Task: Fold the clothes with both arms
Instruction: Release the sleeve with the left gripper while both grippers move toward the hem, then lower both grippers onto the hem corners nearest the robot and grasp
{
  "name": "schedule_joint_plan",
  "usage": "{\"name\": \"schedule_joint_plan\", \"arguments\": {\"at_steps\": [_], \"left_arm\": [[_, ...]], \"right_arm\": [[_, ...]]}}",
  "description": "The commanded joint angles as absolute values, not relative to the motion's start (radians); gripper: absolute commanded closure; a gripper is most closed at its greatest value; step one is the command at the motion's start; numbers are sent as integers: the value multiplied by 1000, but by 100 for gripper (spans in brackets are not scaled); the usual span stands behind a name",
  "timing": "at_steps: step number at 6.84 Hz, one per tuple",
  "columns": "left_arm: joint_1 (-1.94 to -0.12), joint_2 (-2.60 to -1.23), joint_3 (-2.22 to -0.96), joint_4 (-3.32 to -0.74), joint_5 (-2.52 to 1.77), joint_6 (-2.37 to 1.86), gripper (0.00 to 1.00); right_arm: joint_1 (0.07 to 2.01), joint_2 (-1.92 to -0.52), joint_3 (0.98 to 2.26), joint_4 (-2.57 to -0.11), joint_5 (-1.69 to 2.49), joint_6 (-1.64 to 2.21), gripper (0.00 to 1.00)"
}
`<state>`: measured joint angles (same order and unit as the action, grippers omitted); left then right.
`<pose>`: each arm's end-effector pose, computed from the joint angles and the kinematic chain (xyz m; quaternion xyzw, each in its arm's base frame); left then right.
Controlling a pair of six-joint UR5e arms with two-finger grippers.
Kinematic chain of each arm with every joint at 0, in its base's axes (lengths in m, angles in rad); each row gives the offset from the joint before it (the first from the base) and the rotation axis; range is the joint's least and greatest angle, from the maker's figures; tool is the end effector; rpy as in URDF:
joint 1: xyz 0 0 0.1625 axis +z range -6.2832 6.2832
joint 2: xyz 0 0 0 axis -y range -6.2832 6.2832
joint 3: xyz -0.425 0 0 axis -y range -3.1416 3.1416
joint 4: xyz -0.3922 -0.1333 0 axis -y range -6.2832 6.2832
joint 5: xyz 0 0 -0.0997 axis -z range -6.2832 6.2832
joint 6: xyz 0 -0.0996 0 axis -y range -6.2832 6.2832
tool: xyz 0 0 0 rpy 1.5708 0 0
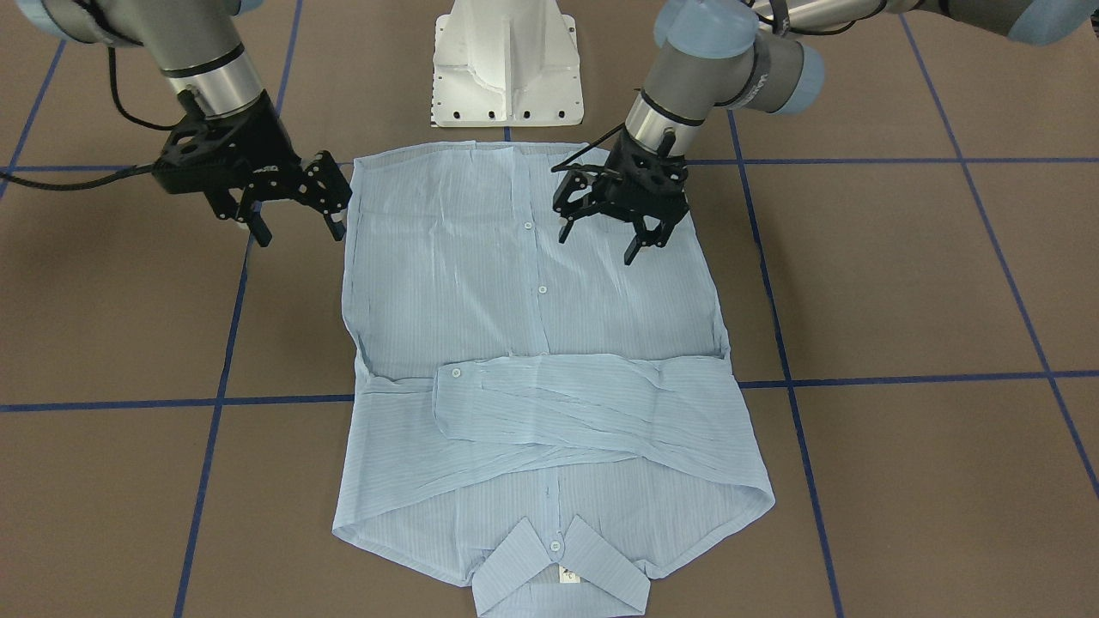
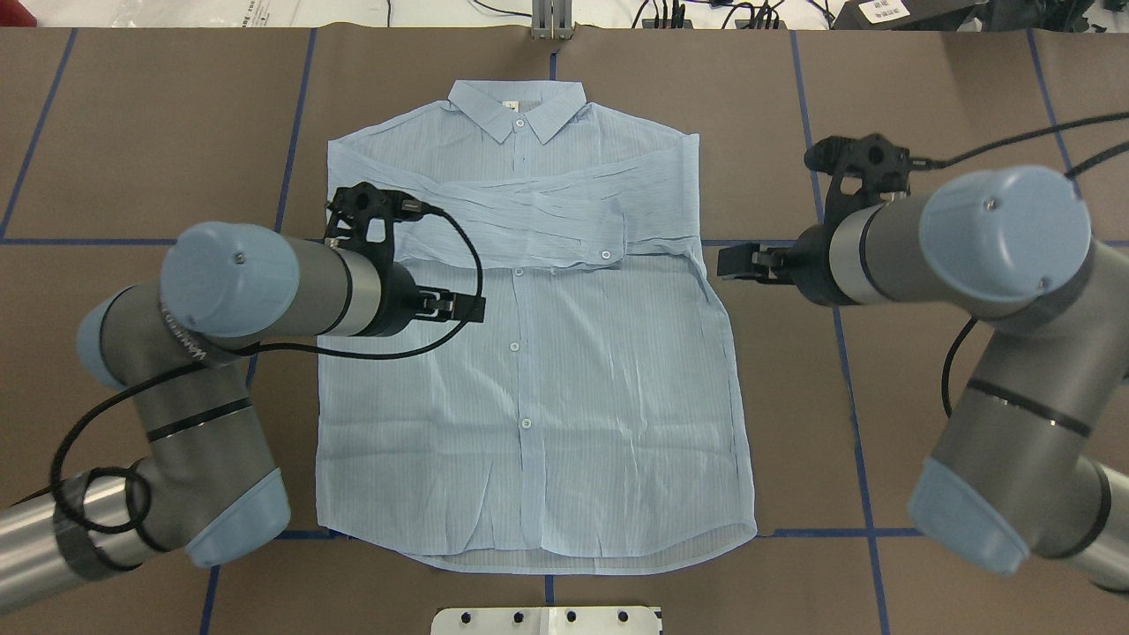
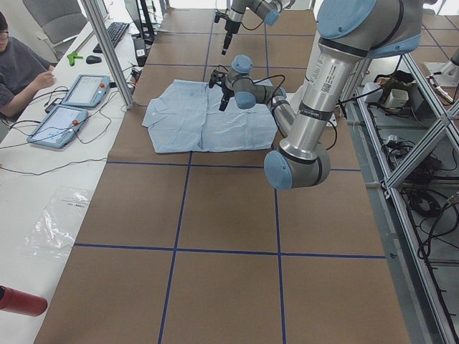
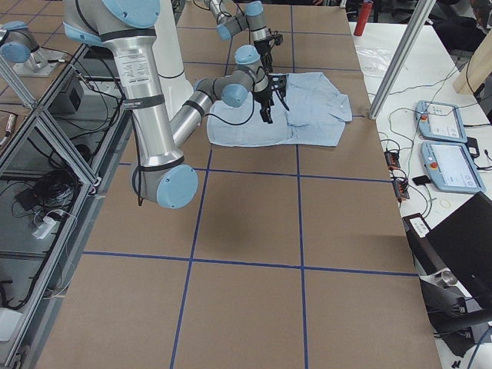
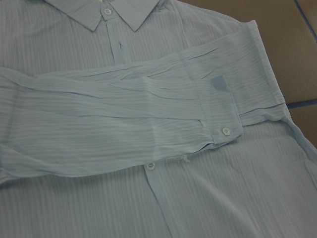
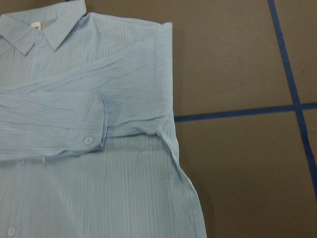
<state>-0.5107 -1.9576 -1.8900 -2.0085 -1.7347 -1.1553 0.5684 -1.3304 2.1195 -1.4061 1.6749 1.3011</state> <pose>0.4571 -0.3903 0.2516 0.1794 0.5133 0.0044 0.8392 -0.3687 -0.3814 0.2729 0.1443 -0.4375 0.1084 0.8809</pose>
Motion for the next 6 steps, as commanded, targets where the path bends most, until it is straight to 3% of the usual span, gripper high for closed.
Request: {"name": "schedule_joint_plan", "arguments": {"at_steps": [1,4,6], "left_arm": [[-357,-1747,-2023,-2008,-1628,-1314,0],[-174,-1648,-2031,-1999,-1516,-1495,0],[-166,-1637,-2031,-1968,-1516,-1503,2]], "right_arm": [[355,-1411,2155,-1394,1470,1426,0],[333,-1446,2172,-1381,1454,1445,0],[333,-1447,2172,-1381,1454,1445,0]]}}
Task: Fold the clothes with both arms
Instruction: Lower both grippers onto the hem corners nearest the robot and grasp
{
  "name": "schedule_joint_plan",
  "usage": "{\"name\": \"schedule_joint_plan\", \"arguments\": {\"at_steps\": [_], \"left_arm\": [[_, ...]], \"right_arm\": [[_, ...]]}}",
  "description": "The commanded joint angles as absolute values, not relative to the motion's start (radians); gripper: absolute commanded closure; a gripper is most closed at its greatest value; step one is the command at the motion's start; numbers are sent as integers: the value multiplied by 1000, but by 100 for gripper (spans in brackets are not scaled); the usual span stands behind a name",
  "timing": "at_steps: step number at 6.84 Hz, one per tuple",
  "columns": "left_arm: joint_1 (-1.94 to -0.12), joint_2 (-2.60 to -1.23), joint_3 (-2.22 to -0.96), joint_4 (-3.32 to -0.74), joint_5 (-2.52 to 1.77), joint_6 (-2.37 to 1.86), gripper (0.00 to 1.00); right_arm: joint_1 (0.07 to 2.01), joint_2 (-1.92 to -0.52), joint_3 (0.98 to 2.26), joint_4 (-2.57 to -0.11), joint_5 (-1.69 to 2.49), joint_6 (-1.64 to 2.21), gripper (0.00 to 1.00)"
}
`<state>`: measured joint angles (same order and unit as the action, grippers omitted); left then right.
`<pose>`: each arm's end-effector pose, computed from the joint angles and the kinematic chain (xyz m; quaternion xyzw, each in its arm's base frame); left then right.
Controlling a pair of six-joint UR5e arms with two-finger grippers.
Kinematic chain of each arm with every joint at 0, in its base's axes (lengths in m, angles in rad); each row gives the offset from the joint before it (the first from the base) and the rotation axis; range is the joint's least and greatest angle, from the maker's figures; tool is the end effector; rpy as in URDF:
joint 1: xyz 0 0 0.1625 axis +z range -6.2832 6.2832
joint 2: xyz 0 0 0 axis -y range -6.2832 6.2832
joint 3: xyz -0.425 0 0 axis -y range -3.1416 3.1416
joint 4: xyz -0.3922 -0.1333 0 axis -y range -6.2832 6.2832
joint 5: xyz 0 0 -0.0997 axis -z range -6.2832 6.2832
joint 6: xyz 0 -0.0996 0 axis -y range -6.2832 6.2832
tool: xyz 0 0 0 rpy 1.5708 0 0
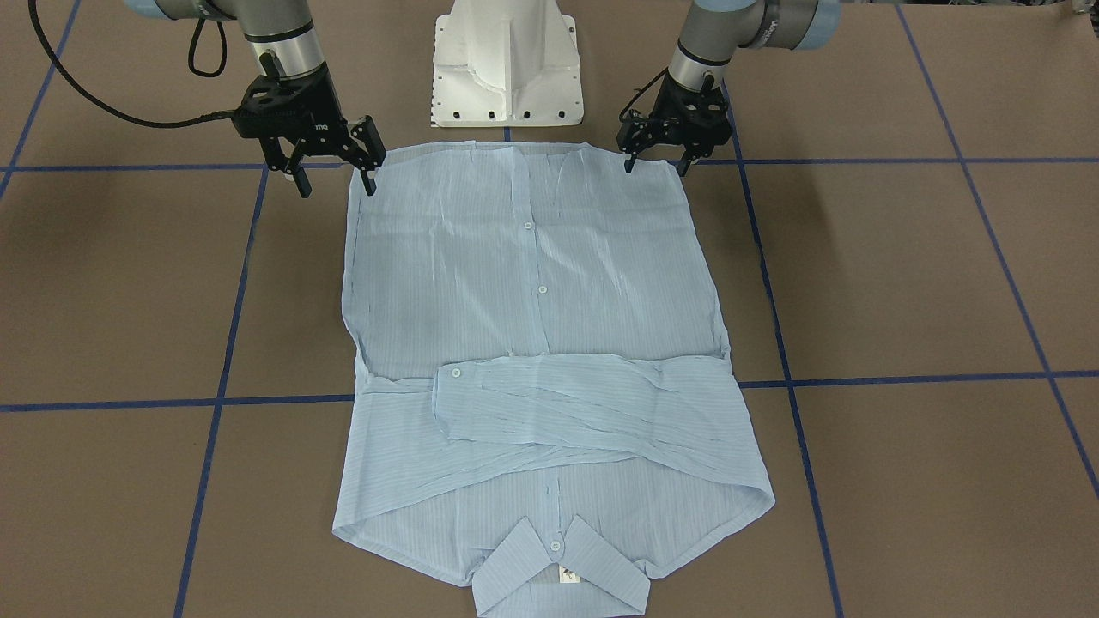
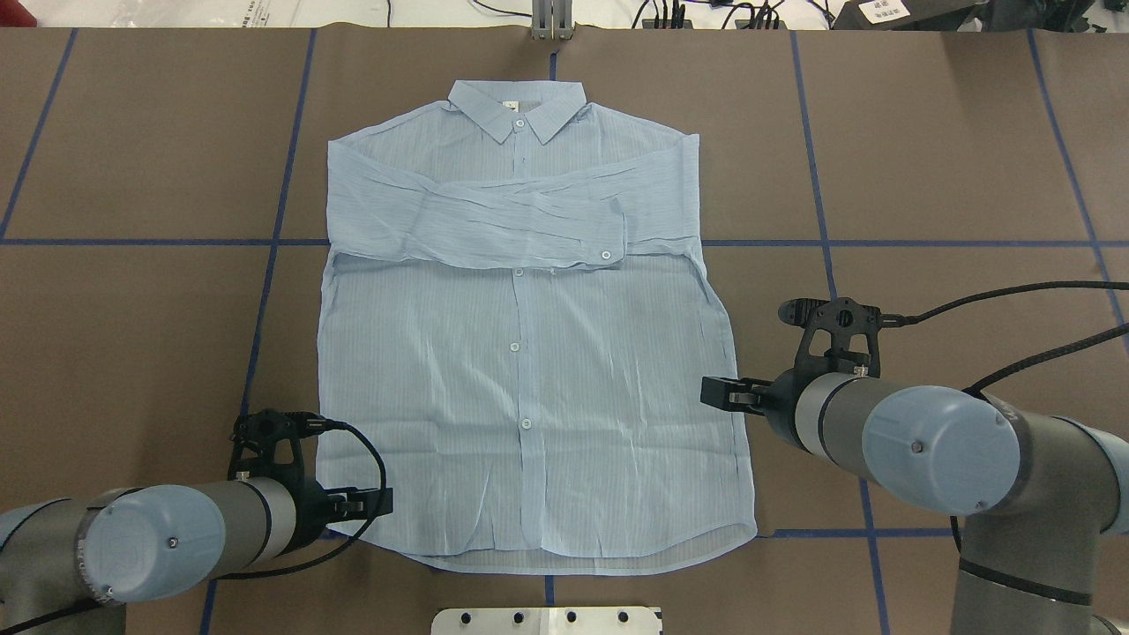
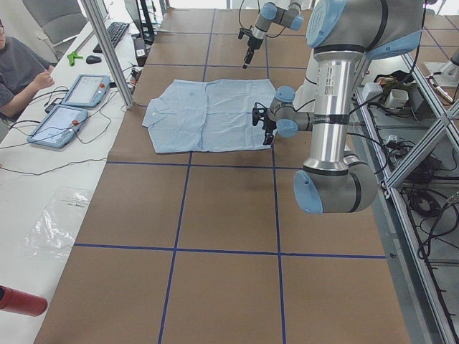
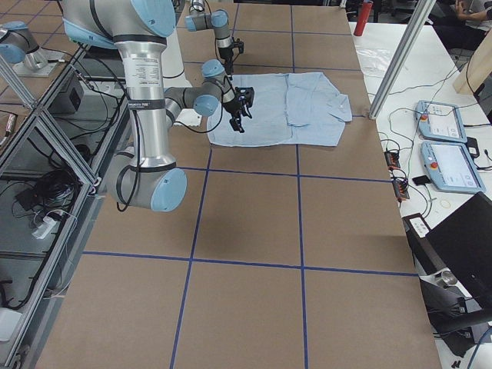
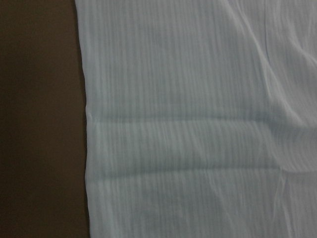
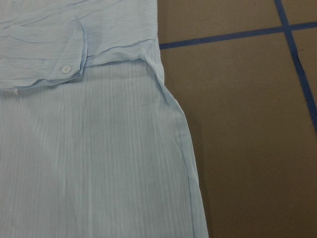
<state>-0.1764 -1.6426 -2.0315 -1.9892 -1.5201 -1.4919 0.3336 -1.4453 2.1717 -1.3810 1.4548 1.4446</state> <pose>0.4751 -0.2252 0.3639 0.0806 0.4510 -0.0549 0.8872 -0.4114 -0.2958 0.3048 0.1512 -0.4180 0.1182 0.8879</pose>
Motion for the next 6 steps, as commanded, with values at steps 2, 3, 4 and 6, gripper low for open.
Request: {"name": "schedule_joint_plan", "arguments": {"at_steps": [2,3,4,6], "left_arm": [[-166,-1638,-2031,-1931,-1516,-1503,28],[-166,-1640,-2029,-1930,-1516,-1503,40],[-166,-1640,-2029,-1930,-1516,-1503,50],[-166,-1640,-2033,-1930,-1517,-1503,100]], "right_arm": [[333,-1447,2172,-1381,1456,1445,0],[333,-1447,2172,-1381,1456,1445,0],[333,-1447,2172,-1381,1456,1445,0],[333,-1447,2174,-1379,1456,1445,0]]}}
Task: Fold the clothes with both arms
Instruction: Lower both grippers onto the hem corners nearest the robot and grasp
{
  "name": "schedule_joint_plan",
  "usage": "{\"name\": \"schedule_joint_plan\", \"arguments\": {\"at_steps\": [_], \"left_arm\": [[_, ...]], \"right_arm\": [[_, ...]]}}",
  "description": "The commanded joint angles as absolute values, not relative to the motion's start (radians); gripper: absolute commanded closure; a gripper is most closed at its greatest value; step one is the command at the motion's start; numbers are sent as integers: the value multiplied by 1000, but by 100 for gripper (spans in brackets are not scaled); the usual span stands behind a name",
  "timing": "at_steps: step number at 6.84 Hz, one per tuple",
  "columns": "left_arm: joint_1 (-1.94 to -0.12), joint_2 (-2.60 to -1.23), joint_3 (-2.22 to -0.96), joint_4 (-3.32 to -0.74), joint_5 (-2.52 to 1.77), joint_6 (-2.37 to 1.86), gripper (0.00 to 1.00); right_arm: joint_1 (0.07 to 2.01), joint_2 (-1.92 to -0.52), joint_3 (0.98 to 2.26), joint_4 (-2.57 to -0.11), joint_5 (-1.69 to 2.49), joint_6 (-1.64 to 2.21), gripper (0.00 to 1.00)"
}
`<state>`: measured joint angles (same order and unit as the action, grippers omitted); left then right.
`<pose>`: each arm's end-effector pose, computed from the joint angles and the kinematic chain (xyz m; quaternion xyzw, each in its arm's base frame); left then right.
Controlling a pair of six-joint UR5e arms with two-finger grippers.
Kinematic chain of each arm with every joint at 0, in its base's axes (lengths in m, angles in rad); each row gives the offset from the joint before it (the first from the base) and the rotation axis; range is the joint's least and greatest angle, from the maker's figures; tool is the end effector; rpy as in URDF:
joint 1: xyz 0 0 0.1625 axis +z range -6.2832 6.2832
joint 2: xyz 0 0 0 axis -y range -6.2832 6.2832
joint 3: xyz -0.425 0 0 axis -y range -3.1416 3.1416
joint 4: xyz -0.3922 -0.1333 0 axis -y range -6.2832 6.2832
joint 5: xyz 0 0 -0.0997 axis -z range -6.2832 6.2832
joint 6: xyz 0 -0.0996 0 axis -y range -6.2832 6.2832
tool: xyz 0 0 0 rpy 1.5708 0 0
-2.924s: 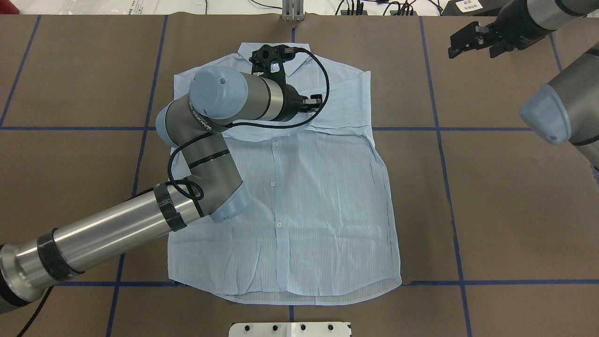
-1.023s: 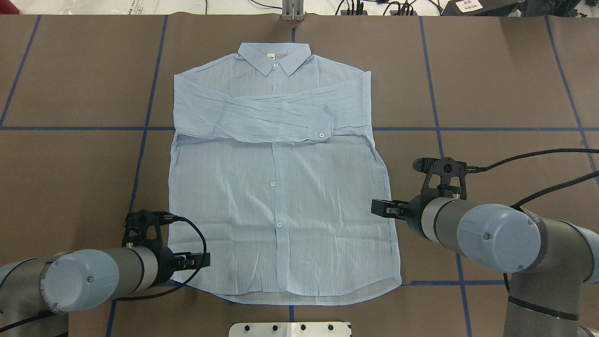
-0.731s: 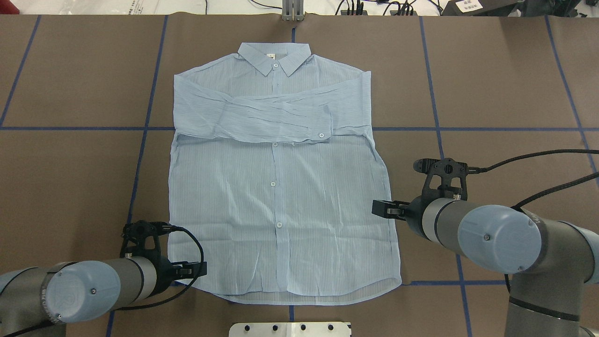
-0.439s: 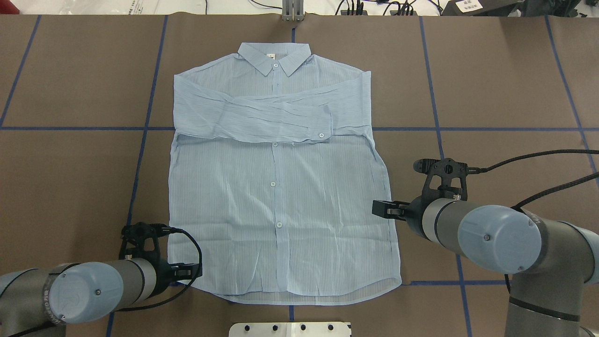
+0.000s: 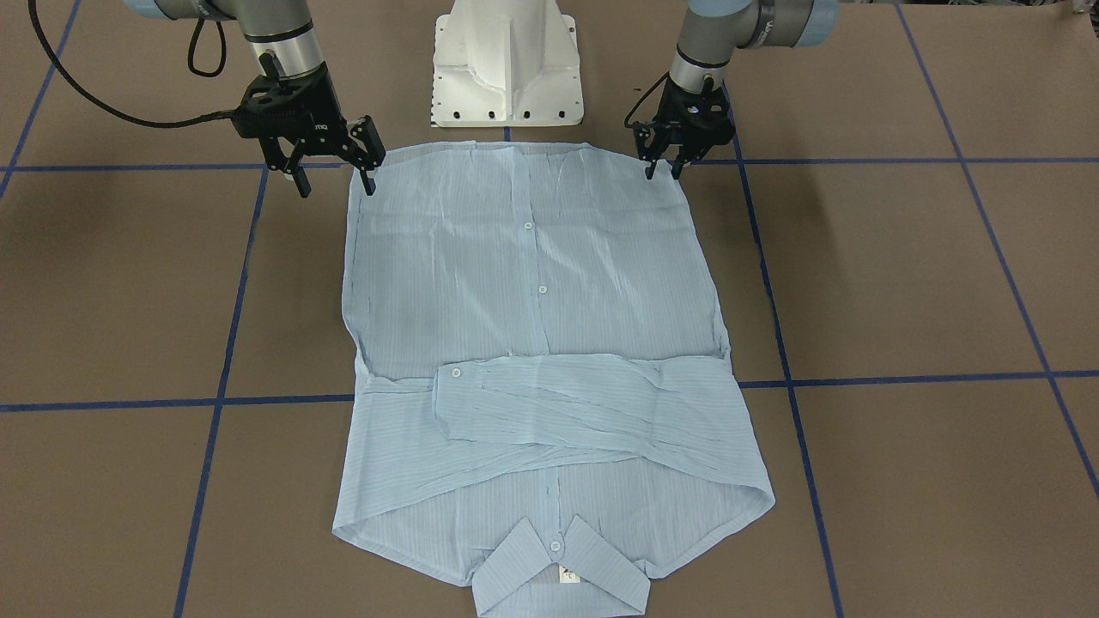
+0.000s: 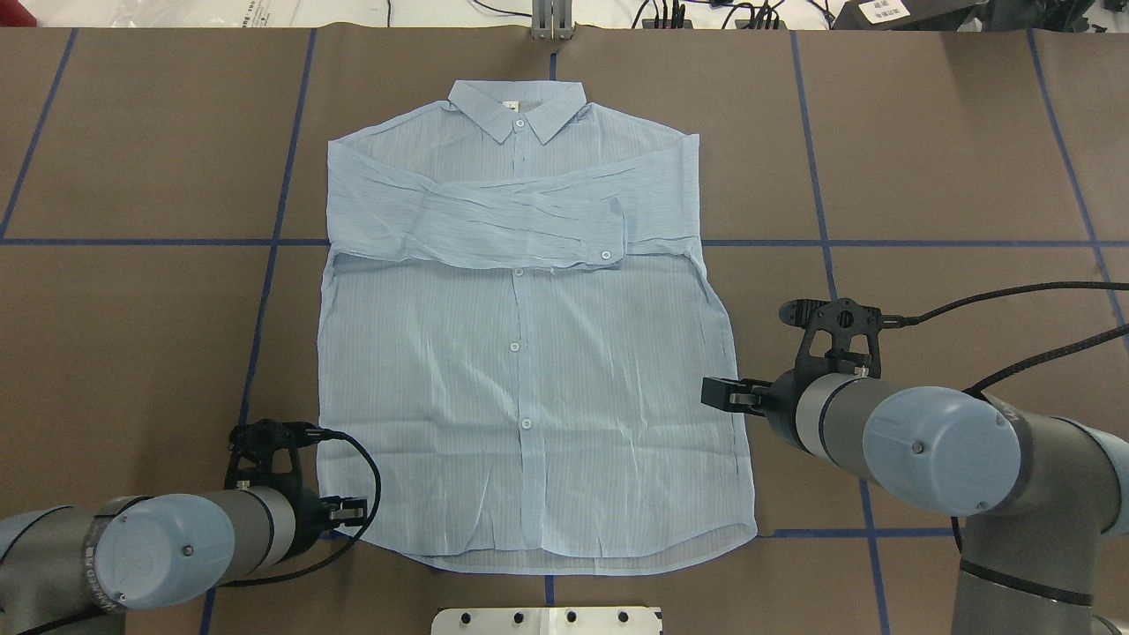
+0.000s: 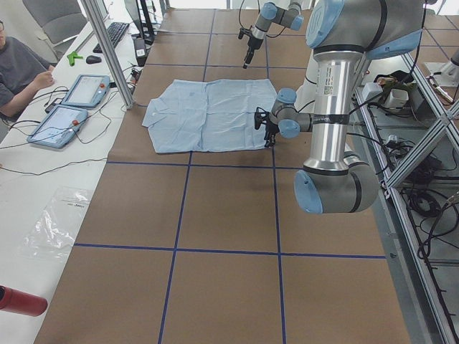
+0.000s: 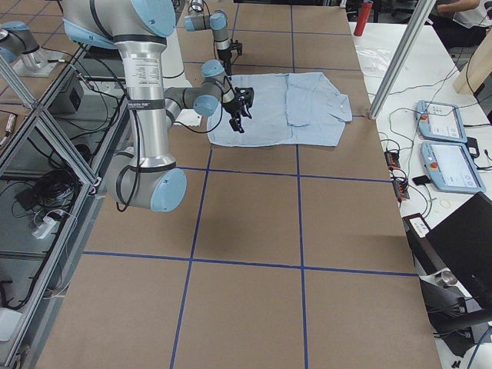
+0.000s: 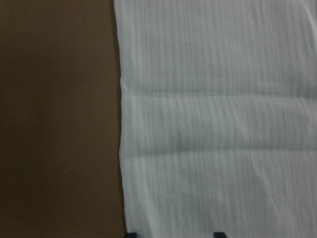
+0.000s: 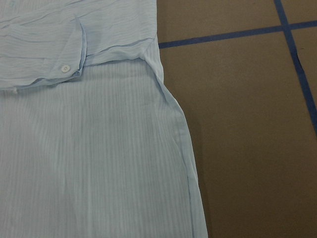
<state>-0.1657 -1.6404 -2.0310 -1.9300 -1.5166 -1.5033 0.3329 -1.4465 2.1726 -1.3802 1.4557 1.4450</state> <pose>0.4782 -0.2206 0.3735 0.0743 0.4241 -0.0559 0.9008 -0.4112 -0.2953 0.3049 0.1507 -0.4184 0.1179 0.8879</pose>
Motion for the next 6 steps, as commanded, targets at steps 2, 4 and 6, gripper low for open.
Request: {"name": "schedule_joint_plan", "arguments": {"at_steps": [2,4,6], "left_arm": [[-169,-1635,-2036,-1928,-1516,-1503,100],[-170,-1637,-2072,-1928,-1517,-1503,100],[-169,-1649,-2085,-1930,-1516,-1505,100]], "right_arm": [[327,-1459,2172,-1347,1456,1445,0],[304,-1616,2169,-1116,1448,1447,0],[224,-1628,2152,-1118,1341,1462,0]]}}
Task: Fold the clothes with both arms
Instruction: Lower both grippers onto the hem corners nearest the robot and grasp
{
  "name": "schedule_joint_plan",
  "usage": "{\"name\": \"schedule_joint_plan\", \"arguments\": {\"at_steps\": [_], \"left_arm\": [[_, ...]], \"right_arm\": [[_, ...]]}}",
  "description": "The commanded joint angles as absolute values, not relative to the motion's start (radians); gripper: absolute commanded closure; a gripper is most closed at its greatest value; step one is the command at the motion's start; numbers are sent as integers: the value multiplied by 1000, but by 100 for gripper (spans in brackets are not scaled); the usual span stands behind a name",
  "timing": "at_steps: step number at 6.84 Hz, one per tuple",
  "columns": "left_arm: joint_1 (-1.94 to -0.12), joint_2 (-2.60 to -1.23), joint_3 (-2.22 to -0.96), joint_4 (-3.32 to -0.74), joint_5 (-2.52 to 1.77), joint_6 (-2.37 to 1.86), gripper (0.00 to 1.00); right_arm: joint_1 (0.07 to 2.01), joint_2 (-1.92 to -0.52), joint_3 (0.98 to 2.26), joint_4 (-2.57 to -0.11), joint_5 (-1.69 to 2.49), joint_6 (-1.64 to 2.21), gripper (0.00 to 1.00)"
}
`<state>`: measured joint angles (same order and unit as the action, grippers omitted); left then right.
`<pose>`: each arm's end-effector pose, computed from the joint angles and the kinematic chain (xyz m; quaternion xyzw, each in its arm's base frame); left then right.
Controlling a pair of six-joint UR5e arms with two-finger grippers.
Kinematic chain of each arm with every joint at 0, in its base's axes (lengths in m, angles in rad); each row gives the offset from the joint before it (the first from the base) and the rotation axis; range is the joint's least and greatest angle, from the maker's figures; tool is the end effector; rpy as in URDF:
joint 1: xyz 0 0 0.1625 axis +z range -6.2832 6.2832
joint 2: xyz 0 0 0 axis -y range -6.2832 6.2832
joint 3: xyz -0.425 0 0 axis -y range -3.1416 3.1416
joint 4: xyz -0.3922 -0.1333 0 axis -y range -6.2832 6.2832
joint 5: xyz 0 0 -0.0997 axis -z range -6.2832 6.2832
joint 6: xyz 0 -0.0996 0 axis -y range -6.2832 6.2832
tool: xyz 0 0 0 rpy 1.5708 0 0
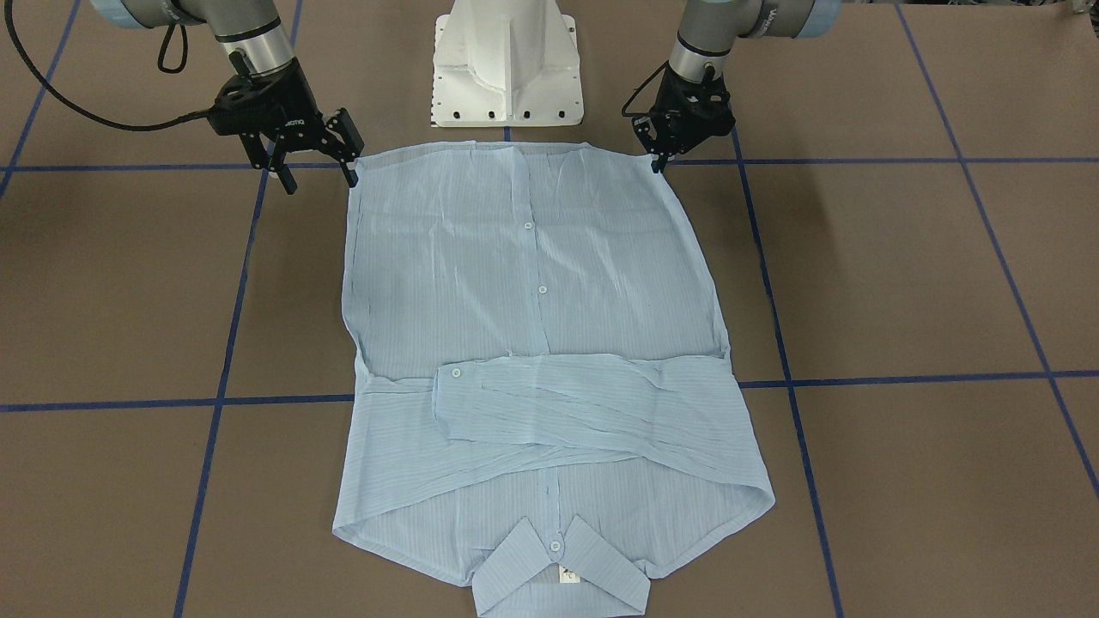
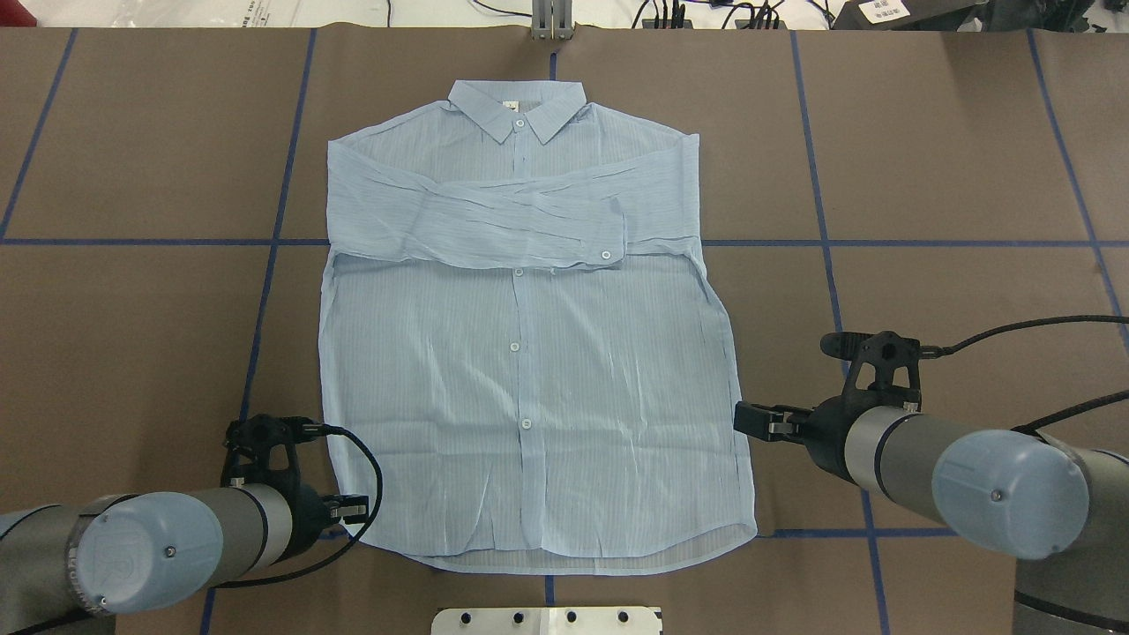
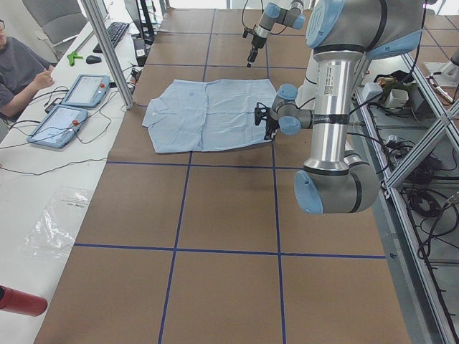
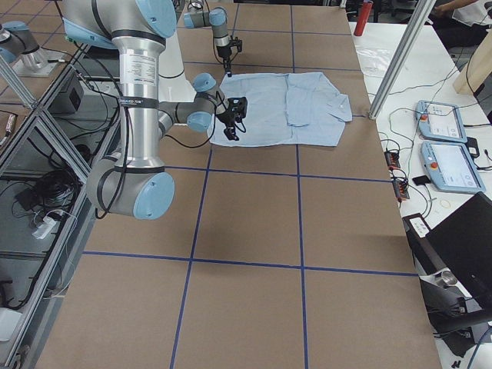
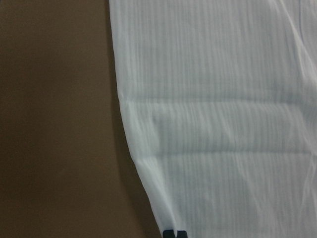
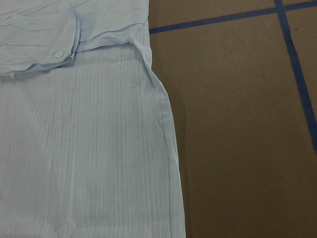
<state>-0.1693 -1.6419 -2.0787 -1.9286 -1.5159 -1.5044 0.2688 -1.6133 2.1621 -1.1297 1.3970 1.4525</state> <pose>0.4672 -0.2206 0.3504 0.0774 0.4453 -0.0582 0.8901 -0.3970 -0.2655 0.3530 0.1660 -0.4497 0.1070 0.8711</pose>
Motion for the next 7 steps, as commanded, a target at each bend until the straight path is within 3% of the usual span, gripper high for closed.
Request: {"name": "schedule_joint_plan", "arguments": {"at_steps": [1,3,7], "left_arm": [[-167,-1649,-2086,-1931,-1508,-1506,100],[-167,-1646,-2109,-1933,-1450,-1506,100],[-166,-1640,-2111,-1933,-1401,-1506,100]], "right_arm": [[171,-1626,2126,-1124,1283,1561,7],[100,-1628,2105,-1127,1216,1577,29],[-21,-1617,2098,-1218,1094,1657,39]]}}
